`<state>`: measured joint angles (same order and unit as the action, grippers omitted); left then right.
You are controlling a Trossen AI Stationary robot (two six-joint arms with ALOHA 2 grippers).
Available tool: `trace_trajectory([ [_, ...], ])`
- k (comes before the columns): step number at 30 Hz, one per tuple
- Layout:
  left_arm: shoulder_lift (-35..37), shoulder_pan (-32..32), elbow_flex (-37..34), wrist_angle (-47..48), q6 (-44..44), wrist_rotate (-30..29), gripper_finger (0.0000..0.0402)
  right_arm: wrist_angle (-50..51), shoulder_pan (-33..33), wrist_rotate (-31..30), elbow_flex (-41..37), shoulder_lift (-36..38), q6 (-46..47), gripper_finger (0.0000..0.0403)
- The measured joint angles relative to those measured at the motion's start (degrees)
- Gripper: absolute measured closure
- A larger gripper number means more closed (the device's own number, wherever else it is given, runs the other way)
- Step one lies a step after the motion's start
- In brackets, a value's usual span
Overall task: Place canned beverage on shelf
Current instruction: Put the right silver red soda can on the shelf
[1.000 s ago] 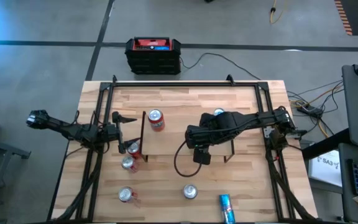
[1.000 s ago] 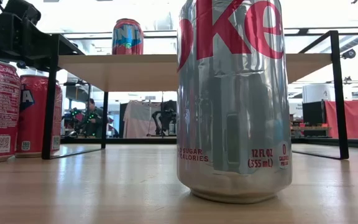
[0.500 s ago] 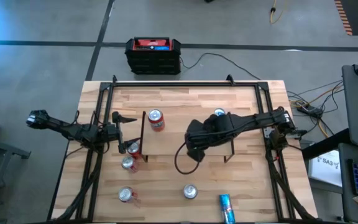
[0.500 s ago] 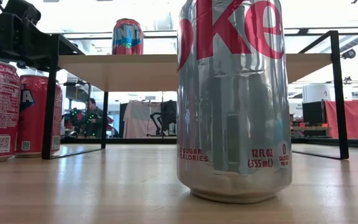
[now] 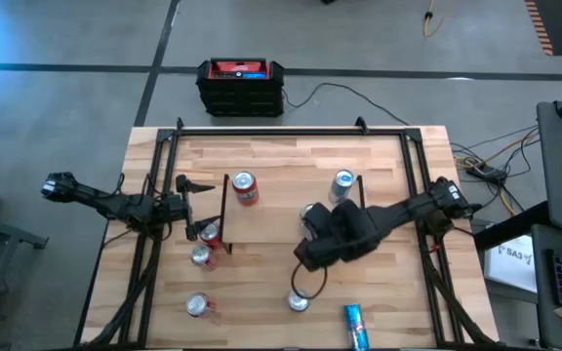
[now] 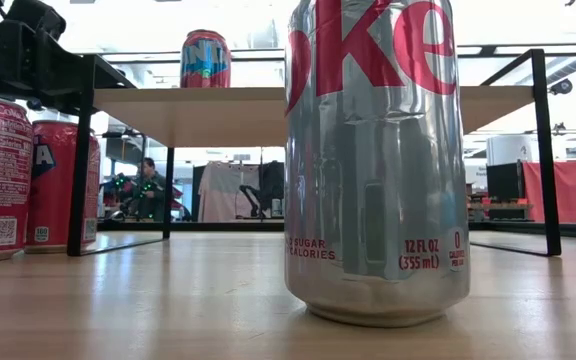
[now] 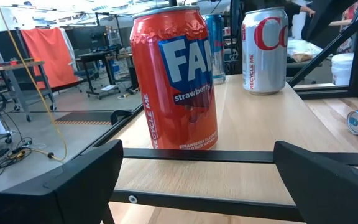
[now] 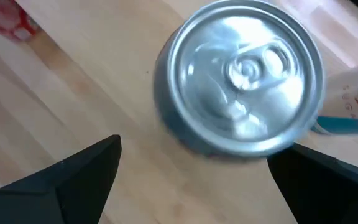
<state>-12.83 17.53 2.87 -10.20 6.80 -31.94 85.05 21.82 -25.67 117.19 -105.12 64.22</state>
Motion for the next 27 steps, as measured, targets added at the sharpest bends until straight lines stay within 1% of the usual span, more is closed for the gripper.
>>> trace_trajectory([
  [5,-0.01,-0.02,0.00,0.02,0.00,0.00,0.0002,0.75,2.83,-5.69,-0.68,-0.84,8.68,0.0021],
  [12,0.01,-0.02,0.00,0.04,-0.01,0.01,0.0002,1.67,4.76,-10.70,-1.38,-4.68,20.52,0.0021],
  [15,0.01,0.01,0.00,0.11,-0.02,0.00,0.0002,1.86,5.43,-13.73,-1.50,-6.64,23.79,0.0021],
  [22,0.01,-0.02,0.00,0.13,-0.02,0.00,0.0002,3.67,7.87,-24.19,-1.55,-9.66,32.95,0.0021],
  [27,0.01,-0.01,0.00,0.13,-0.01,0.00,0.0002,4.87,8.71,-28.43,-1.64,-10.66,38.67,0.0021],
])
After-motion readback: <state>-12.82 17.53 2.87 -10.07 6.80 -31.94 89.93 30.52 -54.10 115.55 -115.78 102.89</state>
